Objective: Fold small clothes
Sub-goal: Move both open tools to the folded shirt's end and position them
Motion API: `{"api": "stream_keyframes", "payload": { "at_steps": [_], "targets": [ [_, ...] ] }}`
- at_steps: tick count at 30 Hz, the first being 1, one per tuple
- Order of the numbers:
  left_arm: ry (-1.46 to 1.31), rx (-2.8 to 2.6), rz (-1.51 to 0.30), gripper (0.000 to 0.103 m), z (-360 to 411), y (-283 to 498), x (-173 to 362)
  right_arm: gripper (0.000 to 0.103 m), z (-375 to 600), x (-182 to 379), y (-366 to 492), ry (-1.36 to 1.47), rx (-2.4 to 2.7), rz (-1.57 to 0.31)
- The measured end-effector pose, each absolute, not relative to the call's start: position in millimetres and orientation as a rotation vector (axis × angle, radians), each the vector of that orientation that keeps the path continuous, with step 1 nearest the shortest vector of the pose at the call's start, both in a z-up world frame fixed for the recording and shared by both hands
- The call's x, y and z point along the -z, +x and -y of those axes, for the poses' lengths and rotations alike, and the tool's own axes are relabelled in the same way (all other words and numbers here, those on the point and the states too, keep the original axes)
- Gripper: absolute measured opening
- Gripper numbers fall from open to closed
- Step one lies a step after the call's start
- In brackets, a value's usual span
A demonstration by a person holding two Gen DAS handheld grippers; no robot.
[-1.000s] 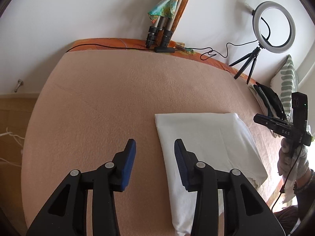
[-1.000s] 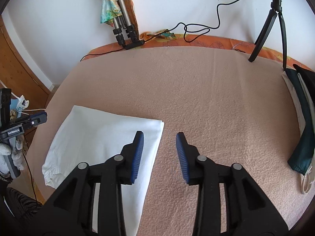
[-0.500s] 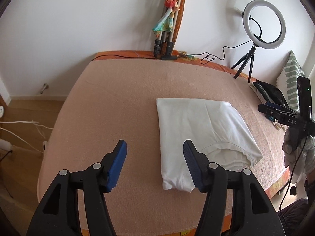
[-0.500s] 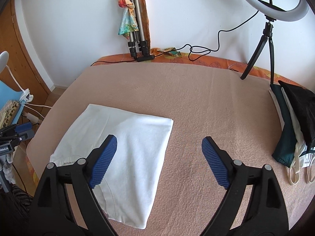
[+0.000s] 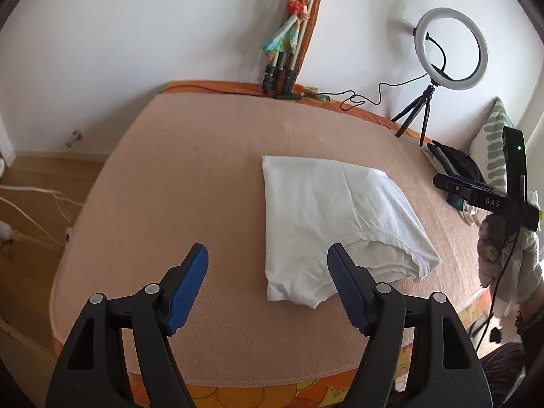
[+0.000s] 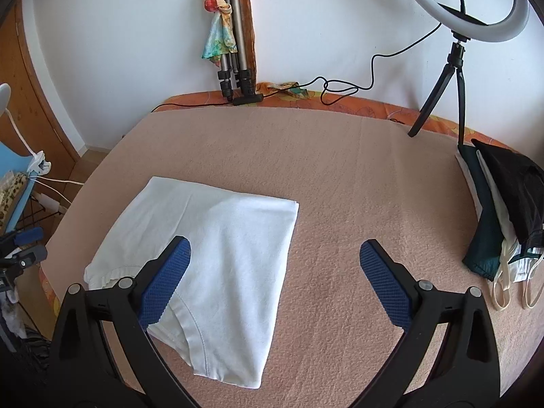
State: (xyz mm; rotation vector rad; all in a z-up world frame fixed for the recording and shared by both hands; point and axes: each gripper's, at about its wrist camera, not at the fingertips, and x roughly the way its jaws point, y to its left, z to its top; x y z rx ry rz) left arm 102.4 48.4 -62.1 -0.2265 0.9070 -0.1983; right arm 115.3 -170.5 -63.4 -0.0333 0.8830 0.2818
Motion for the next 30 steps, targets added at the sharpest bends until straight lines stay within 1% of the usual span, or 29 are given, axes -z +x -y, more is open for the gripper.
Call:
{"api": "stream_keyframes", "payload": {
  "at_steps": [5, 6, 8, 12, 14, 16, 18, 19, 21, 25, 26, 27, 30],
  "targets": [
    [-0.469, 0.246, -1.057, 0.072, -62, 115, 107, 0.102, 180, 79, 132, 0.020, -0.286, -0.935],
    [-0.512, 0.253, -1.077, 0.070, -64, 116, 113, 0.102, 184, 83, 137, 0.051, -0.288, -0.952],
    [-0.582, 0.259, -1.096, 0.070, -69, 118, 121, 0.102, 194, 92, 147, 0.124, -0.297, -0.984],
    [-0.608, 0.266, -1.102, 0.069, -67, 119, 124, 0.102, 213, 109, 164, 0.256, -0.307, -1.024],
    [-0.613, 0.276, -1.113, 0.067, -64, 120, 126, 0.101, 221, 119, 173, 0.323, -0.309, -1.046],
    [-0.608, 0.292, -1.129, 0.063, -60, 122, 129, 0.095, 227, 128, 181, 0.378, -0.318, -1.066],
    [-0.593, 0.298, -1.125, 0.060, -54, 124, 129, 0.088, 231, 135, 187, 0.407, -0.316, -1.075],
    [-0.590, 0.308, -1.128, 0.056, -52, 126, 129, 0.087, 231, 138, 189, 0.415, -0.320, -1.079],
    [-0.610, 0.323, -1.139, 0.049, -50, 130, 131, 0.079, 231, 143, 194, 0.425, -0.330, -1.084],
    [-0.603, 0.347, -1.137, 0.043, -42, 135, 131, 0.072, 226, 149, 201, 0.442, -0.377, -1.076],
    [-0.600, 0.353, -1.140, 0.041, -40, 137, 132, 0.067, 223, 149, 203, 0.441, -0.390, -1.077],
    [-0.603, 0.356, -1.142, 0.036, -40, 138, 133, 0.063, 220, 151, 204, 0.438, -0.408, -1.081],
    [-0.585, 0.362, -1.134, 0.033, -37, 141, 134, 0.059, 207, 153, 203, 0.390, -0.447, -1.072]
  ]
}}
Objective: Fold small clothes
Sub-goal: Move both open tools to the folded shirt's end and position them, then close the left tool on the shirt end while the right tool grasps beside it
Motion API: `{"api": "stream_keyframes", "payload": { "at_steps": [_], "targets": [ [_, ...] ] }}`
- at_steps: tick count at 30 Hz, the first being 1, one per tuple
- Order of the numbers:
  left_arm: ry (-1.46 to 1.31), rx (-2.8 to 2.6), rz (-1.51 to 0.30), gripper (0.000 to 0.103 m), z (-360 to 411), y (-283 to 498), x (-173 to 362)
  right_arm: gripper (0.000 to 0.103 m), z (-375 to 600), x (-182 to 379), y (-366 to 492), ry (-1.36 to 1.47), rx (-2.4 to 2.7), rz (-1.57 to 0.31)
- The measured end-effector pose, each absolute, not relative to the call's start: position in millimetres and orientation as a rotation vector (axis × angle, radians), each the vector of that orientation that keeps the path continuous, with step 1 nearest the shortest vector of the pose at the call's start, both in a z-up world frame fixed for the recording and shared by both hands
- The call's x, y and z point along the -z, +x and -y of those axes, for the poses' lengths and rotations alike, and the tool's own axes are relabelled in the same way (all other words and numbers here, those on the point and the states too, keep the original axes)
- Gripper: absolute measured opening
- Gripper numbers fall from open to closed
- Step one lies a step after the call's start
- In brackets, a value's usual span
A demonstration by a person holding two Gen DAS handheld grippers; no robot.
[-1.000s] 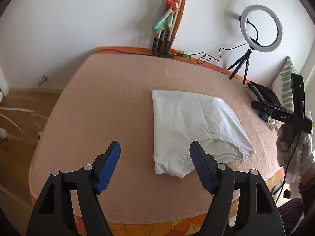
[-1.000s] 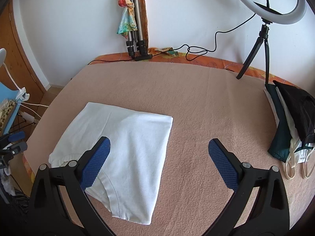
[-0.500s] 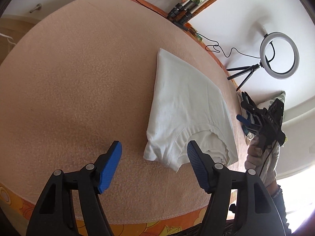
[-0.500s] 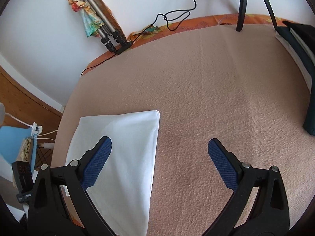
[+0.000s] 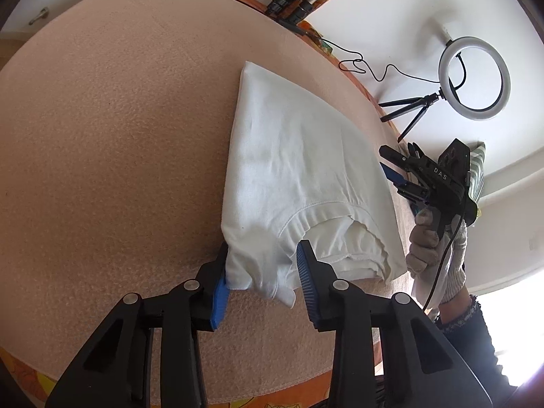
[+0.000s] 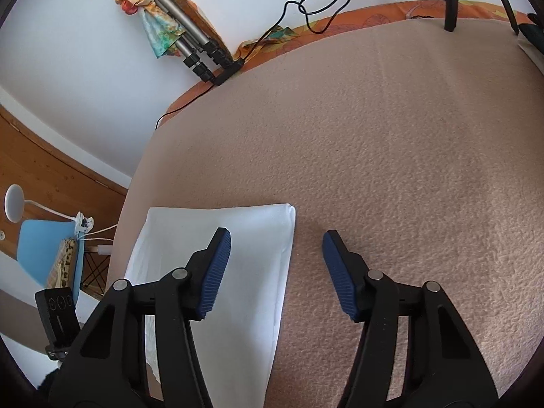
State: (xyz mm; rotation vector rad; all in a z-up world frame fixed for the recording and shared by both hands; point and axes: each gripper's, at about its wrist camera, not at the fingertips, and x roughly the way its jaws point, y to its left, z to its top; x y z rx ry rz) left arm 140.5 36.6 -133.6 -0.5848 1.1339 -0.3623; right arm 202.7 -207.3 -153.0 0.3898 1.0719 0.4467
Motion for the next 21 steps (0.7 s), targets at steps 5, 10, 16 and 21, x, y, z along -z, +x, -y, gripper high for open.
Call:
{"api": "stream_keyframes", "payload": {
  "at_steps": [5, 10, 16, 21],
  "targets": [
    [-0.569, 0.368, -1.139, 0.020, -32, 144, 136, 0.057, 191, 156, 201, 0.358, -0.471, -1.050],
    [-0.504, 0.357, -1.129, 0.017, -23, 143, 133, 0.052, 175, 156, 199, 0.290, -0.480, -1.043],
    [-0.377, 0.340, -1.093, 0.015, -8, 139, 126, 0.037, 170, 157, 200, 0.274, -0.459, -1.055],
    [-0.270, 0.347, -1.035, 0.013, 5, 133, 115, 0.011, 166, 154, 198, 0.226, -0.426, -1.064]
  ]
}}
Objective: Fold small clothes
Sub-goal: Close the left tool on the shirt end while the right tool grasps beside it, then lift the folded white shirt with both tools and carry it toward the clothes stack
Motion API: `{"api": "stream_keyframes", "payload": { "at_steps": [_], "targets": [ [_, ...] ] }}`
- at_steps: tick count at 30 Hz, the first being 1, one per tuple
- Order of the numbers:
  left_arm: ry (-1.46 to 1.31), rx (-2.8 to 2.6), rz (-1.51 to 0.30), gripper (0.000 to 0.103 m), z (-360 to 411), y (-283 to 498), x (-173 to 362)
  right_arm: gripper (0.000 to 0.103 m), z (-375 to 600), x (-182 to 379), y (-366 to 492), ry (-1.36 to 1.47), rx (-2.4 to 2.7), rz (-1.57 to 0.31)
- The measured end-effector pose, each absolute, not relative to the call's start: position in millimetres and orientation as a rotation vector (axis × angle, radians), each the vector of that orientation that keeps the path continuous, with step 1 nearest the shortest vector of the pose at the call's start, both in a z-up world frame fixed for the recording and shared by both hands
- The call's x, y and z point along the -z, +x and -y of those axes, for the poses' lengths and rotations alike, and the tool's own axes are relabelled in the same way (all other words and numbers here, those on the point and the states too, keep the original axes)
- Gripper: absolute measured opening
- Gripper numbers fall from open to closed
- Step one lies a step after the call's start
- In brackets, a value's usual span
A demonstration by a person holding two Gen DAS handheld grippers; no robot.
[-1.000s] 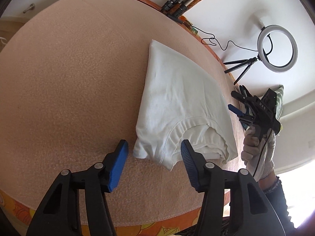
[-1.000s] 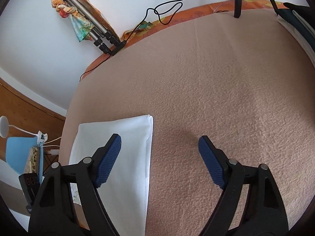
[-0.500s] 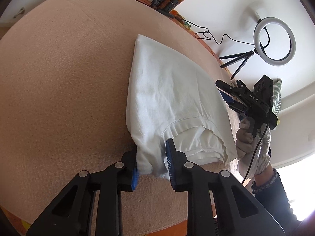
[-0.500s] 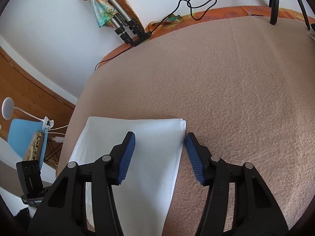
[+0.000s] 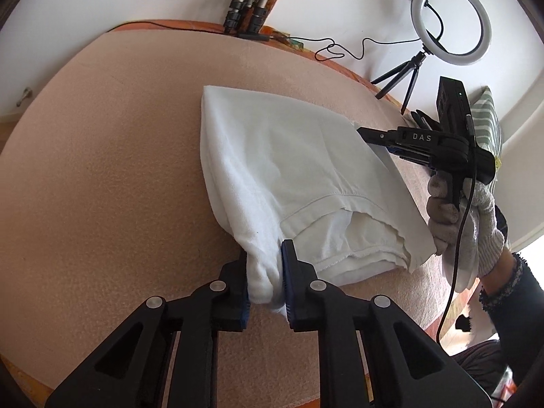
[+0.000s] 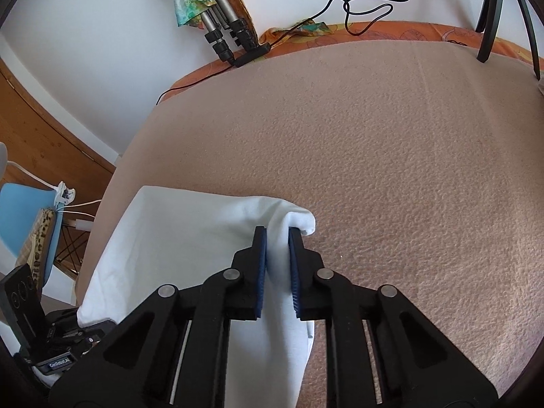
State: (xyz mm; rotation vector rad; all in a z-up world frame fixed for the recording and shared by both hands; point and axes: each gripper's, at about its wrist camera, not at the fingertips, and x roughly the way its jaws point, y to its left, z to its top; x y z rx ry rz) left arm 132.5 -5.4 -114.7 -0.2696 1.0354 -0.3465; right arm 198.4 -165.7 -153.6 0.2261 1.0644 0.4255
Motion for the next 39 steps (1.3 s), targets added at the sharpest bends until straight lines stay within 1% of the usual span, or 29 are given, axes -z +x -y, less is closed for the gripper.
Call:
{"api": "stream_keyframes", "payload": {
  "at_steps": [3, 10, 18, 24, 31, 39],
  "targets": [
    [-0.229, 0.355, -1.002, 0.013, 9, 130, 108, 0.009, 163, 146, 195, 0.204, -0.395, -1.050],
    [-0.193, 0.373, -0.952, 0.012, 12, 126, 97, 0.008, 149, 119, 187, 0.115, -0.356, -1.000],
    [-0.212, 0.392, -0.926, 0.012, 7, 119, 90, 0.007, 138, 89, 172, 0.057, -0.354, -0.949],
    [-0.229, 0.407, -0.905, 0.012, 9, 118, 83, 0.007, 138, 78, 162, 0.043, -0.347, -0.917],
    [-0.256, 0.447, -0.891, 0.012, 17, 117, 77, 0.007, 154, 57, 149, 0.052, -0.328, -0.861],
    [-0.227, 0.540, -0.825, 0.011, 56, 125, 57, 0.007, 197, 29, 132, 0.054, -0.276, -0.793]
  ]
}}
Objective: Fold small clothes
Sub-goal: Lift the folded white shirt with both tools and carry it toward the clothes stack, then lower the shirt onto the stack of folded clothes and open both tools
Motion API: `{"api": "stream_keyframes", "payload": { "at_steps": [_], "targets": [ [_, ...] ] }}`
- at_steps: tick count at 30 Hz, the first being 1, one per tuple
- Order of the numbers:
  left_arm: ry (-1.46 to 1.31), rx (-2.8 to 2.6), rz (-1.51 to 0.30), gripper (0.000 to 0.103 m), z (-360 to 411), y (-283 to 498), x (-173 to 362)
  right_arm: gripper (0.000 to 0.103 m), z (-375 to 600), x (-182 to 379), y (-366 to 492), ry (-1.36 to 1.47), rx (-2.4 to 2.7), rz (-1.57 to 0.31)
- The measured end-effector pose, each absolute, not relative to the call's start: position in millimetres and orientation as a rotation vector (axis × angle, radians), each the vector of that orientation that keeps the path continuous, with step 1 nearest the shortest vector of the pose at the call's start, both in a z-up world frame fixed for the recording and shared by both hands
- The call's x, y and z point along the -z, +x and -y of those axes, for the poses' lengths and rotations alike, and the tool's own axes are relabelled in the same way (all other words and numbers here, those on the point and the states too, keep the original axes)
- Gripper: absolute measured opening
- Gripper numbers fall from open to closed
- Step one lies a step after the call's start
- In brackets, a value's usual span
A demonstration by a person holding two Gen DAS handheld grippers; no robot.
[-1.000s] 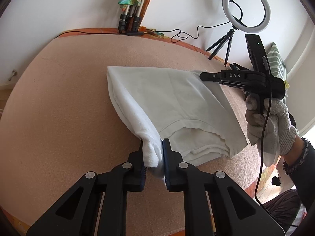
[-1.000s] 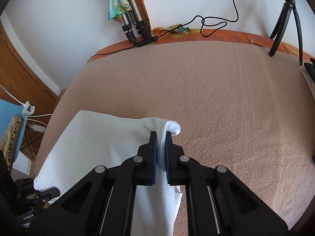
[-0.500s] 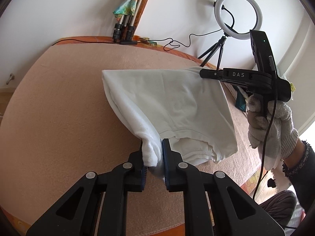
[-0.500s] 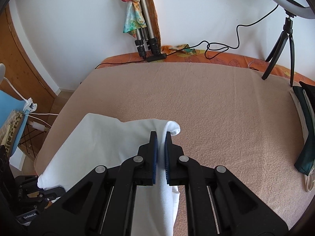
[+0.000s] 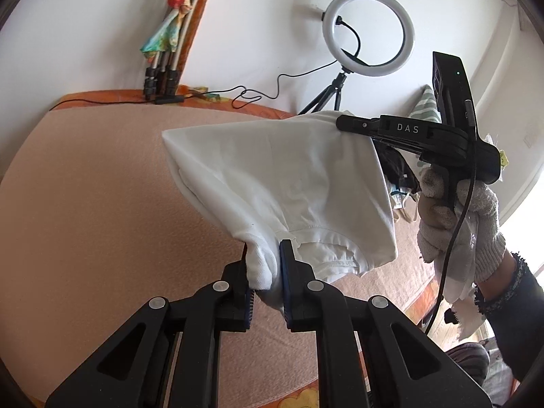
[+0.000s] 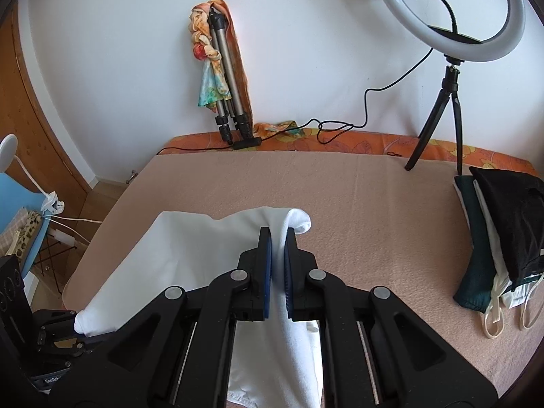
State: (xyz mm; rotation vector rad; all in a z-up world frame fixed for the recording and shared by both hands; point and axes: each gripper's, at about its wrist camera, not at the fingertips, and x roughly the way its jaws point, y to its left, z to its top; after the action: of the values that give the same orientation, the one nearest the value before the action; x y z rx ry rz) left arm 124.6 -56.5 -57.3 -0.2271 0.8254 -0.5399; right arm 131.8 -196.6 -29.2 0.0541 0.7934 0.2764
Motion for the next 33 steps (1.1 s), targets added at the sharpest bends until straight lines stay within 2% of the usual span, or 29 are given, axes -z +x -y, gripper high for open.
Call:
{"api": "stream_keyframes", "payload": {
  "at_steps": [12, 33],
  "targets": [
    [-0.180, 0.689, -0.761, 0.011, 129, 159, 42, 0.007, 298, -16, 115, 0.050, -0.154, -0.716],
    [-0.109, 0.881, -0.674, 0.011, 336, 218, 27, 0.007, 503, -57, 155, 0.061, 0.120, -0.611]
  ]
}}
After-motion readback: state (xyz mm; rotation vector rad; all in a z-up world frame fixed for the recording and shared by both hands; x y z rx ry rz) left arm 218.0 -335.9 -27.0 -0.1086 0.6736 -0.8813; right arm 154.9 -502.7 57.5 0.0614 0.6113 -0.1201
